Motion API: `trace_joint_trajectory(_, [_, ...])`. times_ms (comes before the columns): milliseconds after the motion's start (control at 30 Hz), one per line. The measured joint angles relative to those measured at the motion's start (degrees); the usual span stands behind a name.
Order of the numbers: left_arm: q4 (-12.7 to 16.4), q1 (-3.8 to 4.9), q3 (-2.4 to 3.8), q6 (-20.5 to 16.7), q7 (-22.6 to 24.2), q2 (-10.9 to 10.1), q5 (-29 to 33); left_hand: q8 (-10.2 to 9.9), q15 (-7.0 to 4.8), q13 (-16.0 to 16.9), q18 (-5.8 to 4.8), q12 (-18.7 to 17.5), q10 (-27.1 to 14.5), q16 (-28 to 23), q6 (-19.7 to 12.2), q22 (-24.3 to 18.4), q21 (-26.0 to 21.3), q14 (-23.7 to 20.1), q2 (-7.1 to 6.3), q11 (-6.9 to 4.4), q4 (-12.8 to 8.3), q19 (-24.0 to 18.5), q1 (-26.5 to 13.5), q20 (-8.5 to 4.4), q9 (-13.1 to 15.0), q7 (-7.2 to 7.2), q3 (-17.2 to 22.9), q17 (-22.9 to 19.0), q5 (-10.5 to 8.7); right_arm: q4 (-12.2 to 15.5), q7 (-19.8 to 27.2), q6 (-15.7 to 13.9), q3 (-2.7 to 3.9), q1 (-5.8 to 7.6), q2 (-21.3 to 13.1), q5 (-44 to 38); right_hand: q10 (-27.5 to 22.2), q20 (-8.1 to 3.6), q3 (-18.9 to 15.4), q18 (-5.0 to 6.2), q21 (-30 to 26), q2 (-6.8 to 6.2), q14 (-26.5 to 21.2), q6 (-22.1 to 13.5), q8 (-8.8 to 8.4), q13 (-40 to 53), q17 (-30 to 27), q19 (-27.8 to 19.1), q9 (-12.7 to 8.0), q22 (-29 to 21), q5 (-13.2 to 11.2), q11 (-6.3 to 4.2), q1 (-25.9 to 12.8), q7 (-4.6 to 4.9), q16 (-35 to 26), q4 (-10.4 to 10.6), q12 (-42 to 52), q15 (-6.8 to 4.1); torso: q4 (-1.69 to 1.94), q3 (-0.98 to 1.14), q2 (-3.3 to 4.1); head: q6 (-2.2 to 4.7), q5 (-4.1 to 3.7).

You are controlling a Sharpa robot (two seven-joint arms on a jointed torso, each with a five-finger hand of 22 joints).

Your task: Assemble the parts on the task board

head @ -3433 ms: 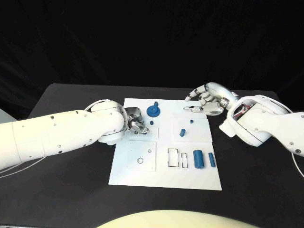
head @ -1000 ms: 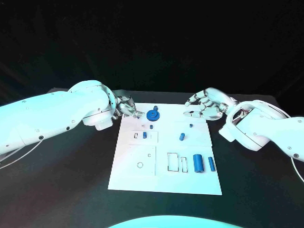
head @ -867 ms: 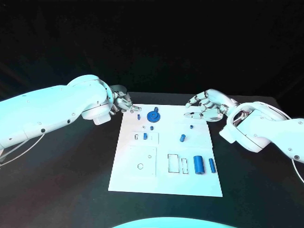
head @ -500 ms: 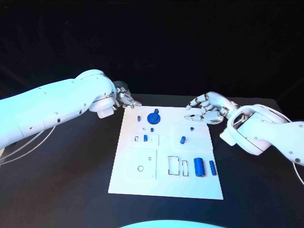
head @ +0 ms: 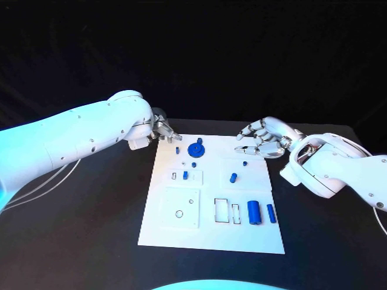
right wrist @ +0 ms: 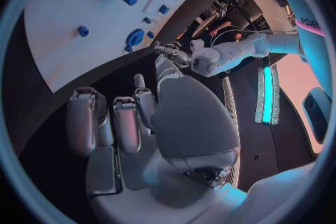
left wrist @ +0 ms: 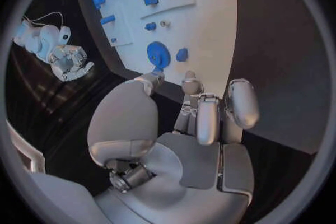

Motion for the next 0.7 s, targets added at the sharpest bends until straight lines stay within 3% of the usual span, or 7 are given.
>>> trace_joint_trajectory(600, [-3.74,-0.75,-1.17,2.03,1.3,2.02,0.21,0.0,0.0,0.43,-0.01,0.67,0.15,0.28,0.53,0.7,0.44,0.0,0.31,0.15,-0.09,0.45,-0.26,0.02,-0.6,-0.29,-0.71,0.0,-0.82,0.22,0.04,0.02,0.01,0.0,0.16,0.0,0.0,0.0,0.0,0.0,0.0,0.0,0.0,0.0,0.0,0.0,0.0,0.0,0.0,-0.01,0.0,0.0,0.0,0.0,0.0,0.0,0.0,0.0,0.06,0.02,-0.1,-0.17,-0.13])
trace_joint_trajectory(700, [-4.22,-0.92,-1.33,2.33,1.45,2.27,0.28,0.0,0.0,0.51,-0.01,0.73,0.15,0.5,0.66,0.76,0.44,0.0,0.89,0.14,-0.09,0.75,0.33,0.06,-0.75,-0.23,-0.71,0.0,-0.82,0.24,0.04,0.02,0.01,0.0,0.17,0.0,0.0,0.0,0.0,0.0,0.0,0.0,0.0,0.0,0.0,0.0,-0.01,0.0,0.0,-0.01,0.0,0.0,0.0,0.0,0.0,0.0,0.0,0.0,0.04,0.03,-0.1,-0.2,-0.14])
